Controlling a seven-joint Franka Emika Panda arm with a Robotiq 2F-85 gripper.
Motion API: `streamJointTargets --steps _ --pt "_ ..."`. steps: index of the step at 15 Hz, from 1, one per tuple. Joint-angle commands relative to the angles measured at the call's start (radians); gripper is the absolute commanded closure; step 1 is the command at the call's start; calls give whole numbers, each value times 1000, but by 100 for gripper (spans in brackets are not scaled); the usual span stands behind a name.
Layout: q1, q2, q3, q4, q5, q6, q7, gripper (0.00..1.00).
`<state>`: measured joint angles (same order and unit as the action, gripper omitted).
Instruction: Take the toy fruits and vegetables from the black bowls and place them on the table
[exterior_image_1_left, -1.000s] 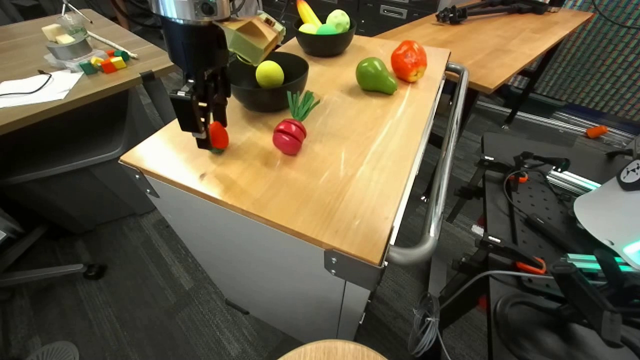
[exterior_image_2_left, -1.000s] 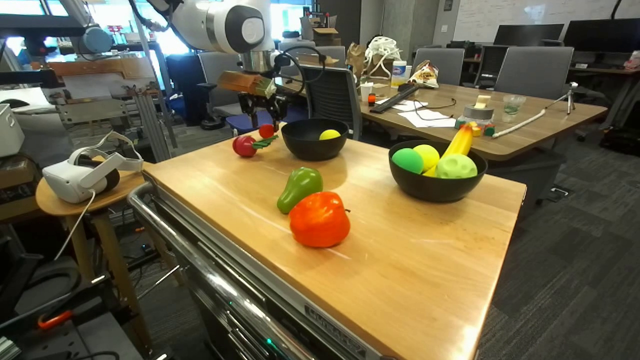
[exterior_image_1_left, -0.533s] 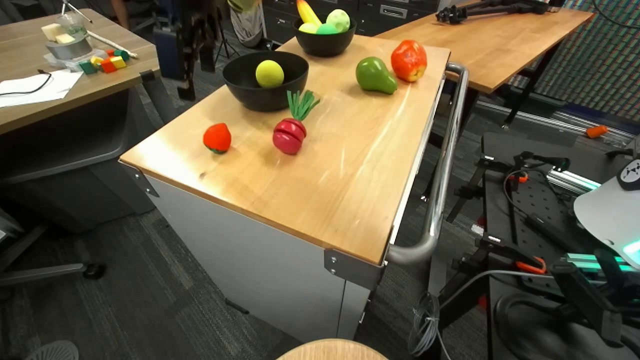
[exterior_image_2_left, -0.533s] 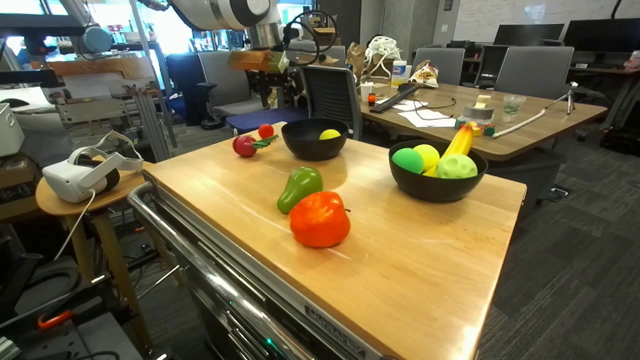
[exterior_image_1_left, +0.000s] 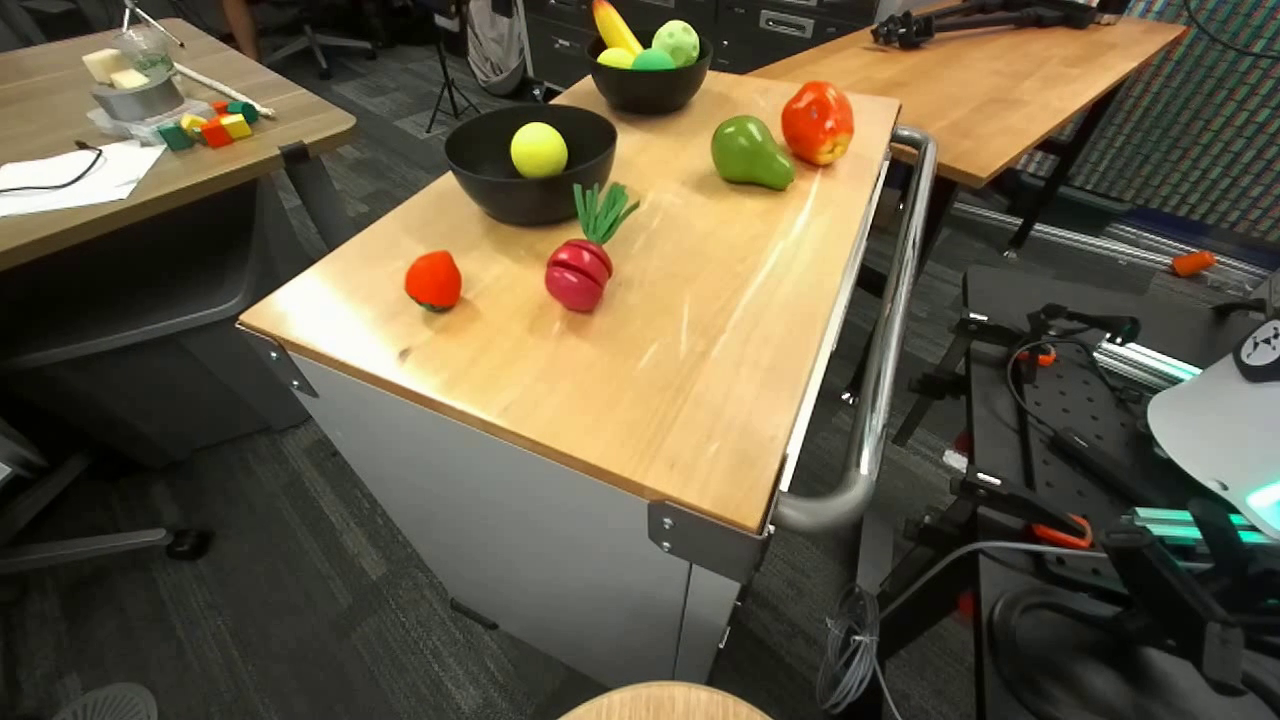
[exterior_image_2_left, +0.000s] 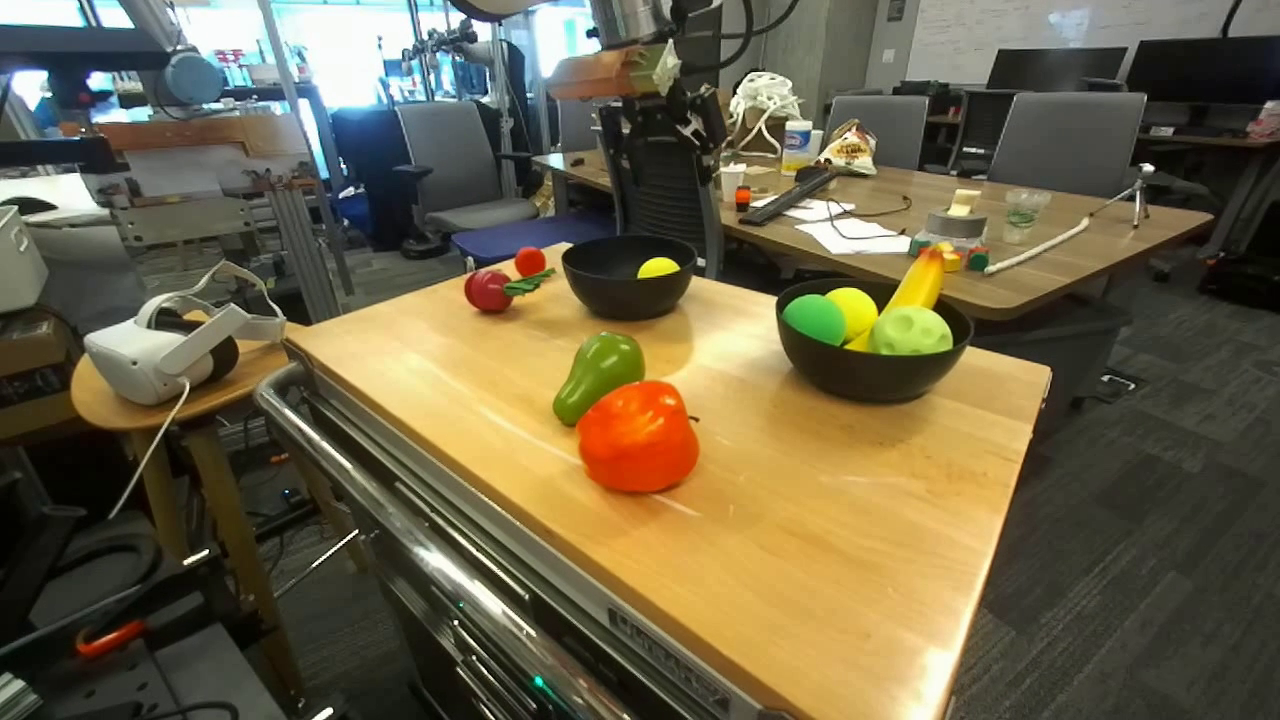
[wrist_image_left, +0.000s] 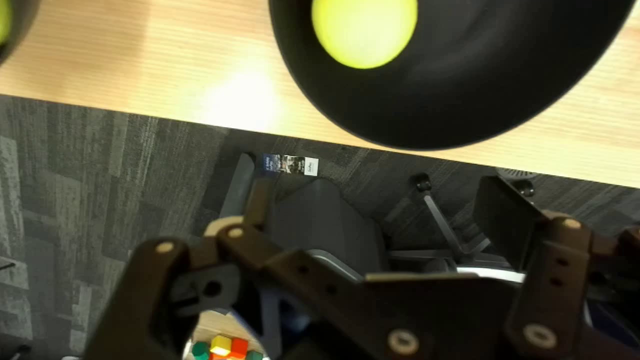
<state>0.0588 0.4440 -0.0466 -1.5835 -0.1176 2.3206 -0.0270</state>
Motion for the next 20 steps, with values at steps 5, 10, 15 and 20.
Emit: streamJointTargets --steps 5,10,15,20 --pt "-8 4 22 -29 9 -26 30 0" --pt "1 15 25 -61 -2 -59 55 0" --pt "1 24 18 -94 -9 -71 77 0" --pt "-5 47 17 -102 -1 -68 85 0"
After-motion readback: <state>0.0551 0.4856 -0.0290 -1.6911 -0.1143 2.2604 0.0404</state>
